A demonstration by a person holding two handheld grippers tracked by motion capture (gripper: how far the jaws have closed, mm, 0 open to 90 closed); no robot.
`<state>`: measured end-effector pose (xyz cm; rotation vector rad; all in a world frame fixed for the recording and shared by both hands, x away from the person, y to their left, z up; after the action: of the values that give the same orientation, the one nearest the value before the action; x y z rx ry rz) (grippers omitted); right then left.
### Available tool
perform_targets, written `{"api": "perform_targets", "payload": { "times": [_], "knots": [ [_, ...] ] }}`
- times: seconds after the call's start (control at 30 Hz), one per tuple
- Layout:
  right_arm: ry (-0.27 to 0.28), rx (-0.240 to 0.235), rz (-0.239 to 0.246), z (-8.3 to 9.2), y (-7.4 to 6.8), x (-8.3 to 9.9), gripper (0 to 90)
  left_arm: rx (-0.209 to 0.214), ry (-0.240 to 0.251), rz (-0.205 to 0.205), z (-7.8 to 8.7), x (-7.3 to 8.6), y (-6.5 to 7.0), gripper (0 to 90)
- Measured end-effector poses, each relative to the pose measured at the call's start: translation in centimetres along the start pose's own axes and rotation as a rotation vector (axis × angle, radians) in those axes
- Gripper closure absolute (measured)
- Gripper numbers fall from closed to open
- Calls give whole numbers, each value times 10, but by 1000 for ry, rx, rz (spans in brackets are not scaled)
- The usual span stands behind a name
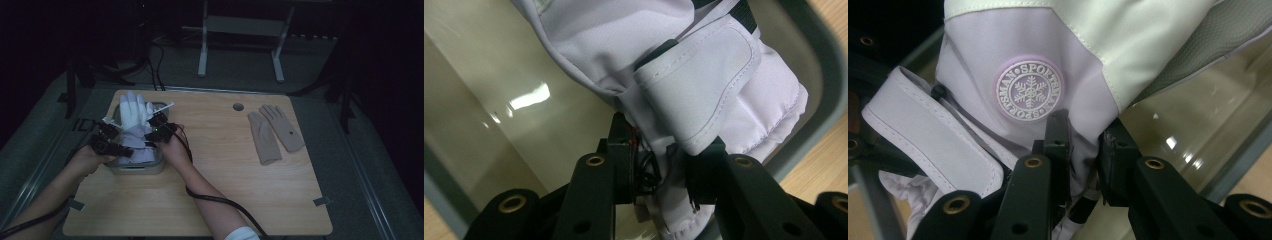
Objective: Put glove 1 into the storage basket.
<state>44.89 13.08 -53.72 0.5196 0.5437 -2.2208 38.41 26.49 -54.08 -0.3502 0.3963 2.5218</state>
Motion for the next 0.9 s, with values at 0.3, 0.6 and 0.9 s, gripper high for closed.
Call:
{"api": "perform_targets", "payload": {
  "times": [0.3, 0.6, 0.9],
  "knots": [
    [-58, 54, 6, -9, -2, 8, 764, -4, -42, 8, -12, 2, -1, 685],
    [-82, 49, -10, -11, -2, 11, 648, 5, -78, 2, -16, 3, 0, 633],
    [24, 33, 15, 29, 0, 7, 366, -46, -79, 17, -16, 1, -1, 489]
  ]
}}
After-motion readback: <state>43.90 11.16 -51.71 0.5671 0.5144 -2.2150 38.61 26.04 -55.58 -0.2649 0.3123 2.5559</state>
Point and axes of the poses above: each handheld gripper's, and its own axes: z roughly backward along the jaws, x roughly out of its underside, y roughly to its right, the point moved 6 cm from there along -z, roughly forward along the jaws, and after that the axes turned 9 degrees about -y, right-handed, at the moved point
